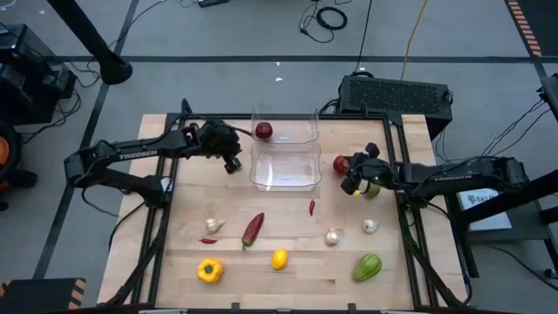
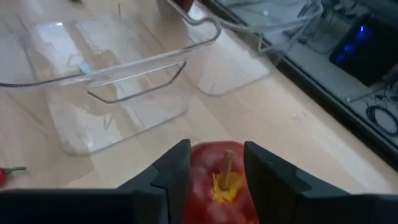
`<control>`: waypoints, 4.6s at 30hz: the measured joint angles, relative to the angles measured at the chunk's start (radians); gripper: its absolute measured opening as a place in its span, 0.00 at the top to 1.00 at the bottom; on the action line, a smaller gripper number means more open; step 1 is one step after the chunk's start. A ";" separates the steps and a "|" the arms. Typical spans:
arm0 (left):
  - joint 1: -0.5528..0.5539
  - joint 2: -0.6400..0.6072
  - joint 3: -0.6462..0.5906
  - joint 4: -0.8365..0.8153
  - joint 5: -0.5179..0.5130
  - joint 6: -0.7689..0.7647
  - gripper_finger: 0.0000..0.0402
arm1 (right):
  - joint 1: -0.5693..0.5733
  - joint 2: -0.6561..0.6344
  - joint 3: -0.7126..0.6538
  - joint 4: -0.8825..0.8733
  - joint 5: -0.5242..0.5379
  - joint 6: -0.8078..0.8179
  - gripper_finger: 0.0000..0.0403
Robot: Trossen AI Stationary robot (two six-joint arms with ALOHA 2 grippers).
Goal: Sort produce into baskets
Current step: Put the red apple into the top transparent bin, then put the top lemon into the top transparent bin
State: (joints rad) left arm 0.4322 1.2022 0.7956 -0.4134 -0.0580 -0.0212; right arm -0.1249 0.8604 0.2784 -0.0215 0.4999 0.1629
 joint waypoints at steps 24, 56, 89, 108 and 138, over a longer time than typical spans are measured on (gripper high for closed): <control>-0.023 -0.071 0.000 0.001 -0.052 -0.001 0.78 | -0.046 0.000 -0.016 0.008 -0.035 -0.019 0.81; -0.022 -0.071 0.000 0.004 -0.052 0.000 0.78 | -0.079 0.082 0.034 0.176 -0.063 -0.031 1.00; -0.071 -0.071 0.001 0.039 -0.023 -0.026 0.78 | -0.416 0.564 0.393 0.702 -0.277 -0.251 1.00; -0.097 -0.071 0.001 0.003 -0.024 -0.049 0.78 | -0.493 0.858 0.532 0.639 -0.340 -0.162 1.00; -0.107 -0.071 0.001 -0.042 -0.025 -0.052 0.78 | -0.522 0.883 0.532 0.628 -0.346 -0.123 0.85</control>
State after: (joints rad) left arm 0.3256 1.1312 0.7963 -0.4553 -0.0826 -0.0731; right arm -0.6465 1.7437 0.8104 0.6069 0.1535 0.0399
